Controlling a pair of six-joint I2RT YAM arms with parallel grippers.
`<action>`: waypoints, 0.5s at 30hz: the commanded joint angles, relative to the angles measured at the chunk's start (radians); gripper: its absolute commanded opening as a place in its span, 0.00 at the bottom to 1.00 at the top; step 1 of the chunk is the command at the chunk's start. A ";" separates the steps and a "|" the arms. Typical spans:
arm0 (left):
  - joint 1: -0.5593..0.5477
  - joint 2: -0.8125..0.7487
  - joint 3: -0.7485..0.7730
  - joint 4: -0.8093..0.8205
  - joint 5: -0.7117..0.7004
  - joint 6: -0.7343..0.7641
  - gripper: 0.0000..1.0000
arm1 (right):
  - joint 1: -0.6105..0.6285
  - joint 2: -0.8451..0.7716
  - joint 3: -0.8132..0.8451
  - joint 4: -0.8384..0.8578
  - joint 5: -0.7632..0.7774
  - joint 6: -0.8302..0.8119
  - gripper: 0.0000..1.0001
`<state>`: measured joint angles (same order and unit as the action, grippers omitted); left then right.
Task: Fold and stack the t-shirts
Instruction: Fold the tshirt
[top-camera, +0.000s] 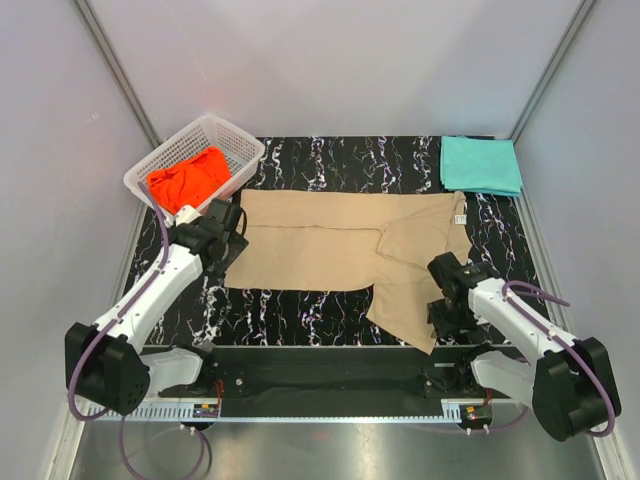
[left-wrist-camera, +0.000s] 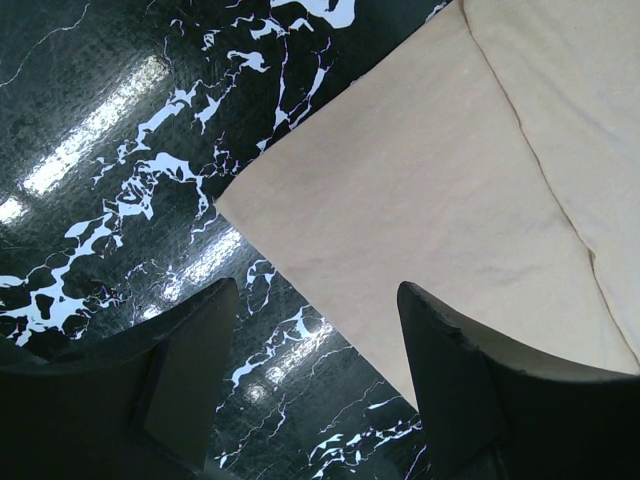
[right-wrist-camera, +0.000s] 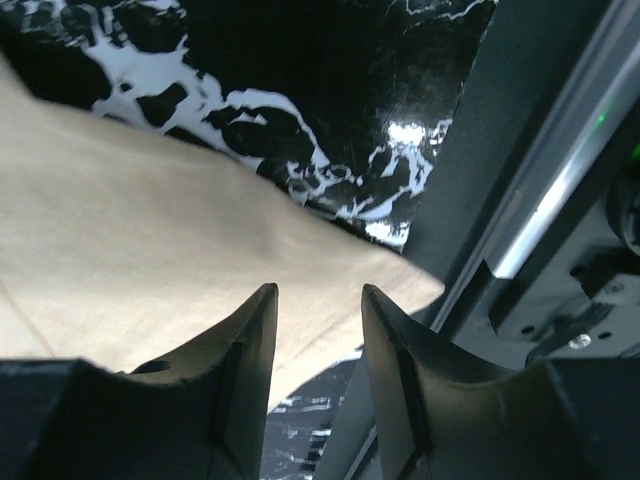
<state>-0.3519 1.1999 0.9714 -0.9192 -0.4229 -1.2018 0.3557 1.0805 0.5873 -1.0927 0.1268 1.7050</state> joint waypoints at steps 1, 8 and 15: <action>0.007 0.016 0.033 0.033 0.001 -0.007 0.70 | 0.008 0.028 -0.041 0.062 0.008 0.044 0.47; 0.007 0.041 0.018 0.048 -0.004 0.007 0.70 | 0.011 0.048 -0.003 0.200 0.109 -0.013 0.41; 0.008 0.059 0.018 0.043 -0.014 0.007 0.70 | 0.012 0.148 -0.012 0.338 0.128 -0.087 0.40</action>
<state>-0.3500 1.2518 0.9718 -0.8967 -0.4183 -1.2007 0.3595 1.1831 0.5629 -0.8364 0.1997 1.6447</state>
